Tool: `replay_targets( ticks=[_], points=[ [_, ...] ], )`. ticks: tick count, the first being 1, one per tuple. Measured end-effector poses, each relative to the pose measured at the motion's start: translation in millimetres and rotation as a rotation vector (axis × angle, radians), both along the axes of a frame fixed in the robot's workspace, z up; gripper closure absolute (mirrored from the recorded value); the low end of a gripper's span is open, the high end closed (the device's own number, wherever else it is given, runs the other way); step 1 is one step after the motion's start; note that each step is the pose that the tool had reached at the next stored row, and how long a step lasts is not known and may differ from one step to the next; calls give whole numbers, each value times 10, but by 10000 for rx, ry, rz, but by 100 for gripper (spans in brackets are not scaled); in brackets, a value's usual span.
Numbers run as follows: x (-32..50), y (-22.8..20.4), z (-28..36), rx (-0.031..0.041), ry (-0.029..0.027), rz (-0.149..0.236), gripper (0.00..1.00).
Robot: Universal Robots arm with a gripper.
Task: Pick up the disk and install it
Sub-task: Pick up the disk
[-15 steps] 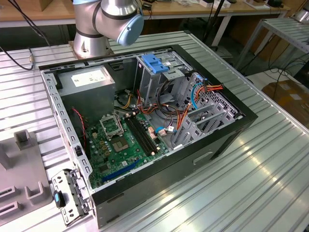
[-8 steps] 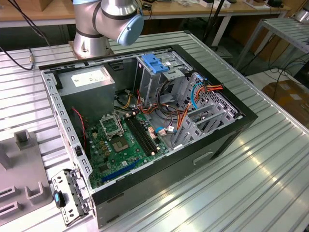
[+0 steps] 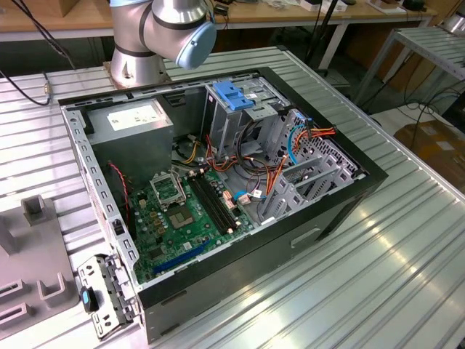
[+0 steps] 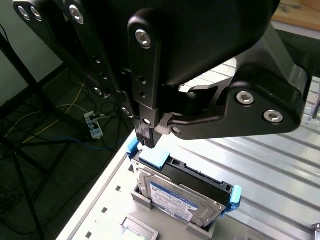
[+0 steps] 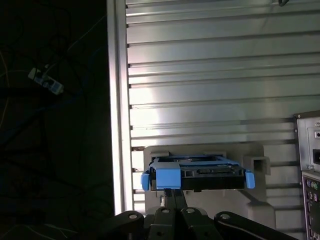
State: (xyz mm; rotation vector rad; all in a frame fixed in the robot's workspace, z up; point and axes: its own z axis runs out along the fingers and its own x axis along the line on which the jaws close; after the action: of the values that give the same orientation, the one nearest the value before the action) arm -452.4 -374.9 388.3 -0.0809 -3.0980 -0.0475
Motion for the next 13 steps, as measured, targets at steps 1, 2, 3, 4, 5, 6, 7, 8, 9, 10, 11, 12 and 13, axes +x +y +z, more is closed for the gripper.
replay_targets(
  ticks=[1,2,3,4,5,6,7,8,9,10,11,12,13],
  points=[
    [0,0,0,0,0,24,89],
    [0,0,0,0,0,60,89],
    [0,0,0,0,-1,120,89],
    [0,0,0,0,-1,203,89],
    [0,0,0,0,0,326,89],
    [0,0,0,0,-1,428,89],
    [0,0,0,0,-1,520,89],
    [0,0,-1,0,-1,608,89],
    [0,0,0,0,0,752,89],
    [0,0,0,0,-1,847,89],
    [0,0,-1,0,-1,961,89],
    [0,0,0,0,0,1111,89],
    [0,0,0,0,0,1256,89]
  ],
)
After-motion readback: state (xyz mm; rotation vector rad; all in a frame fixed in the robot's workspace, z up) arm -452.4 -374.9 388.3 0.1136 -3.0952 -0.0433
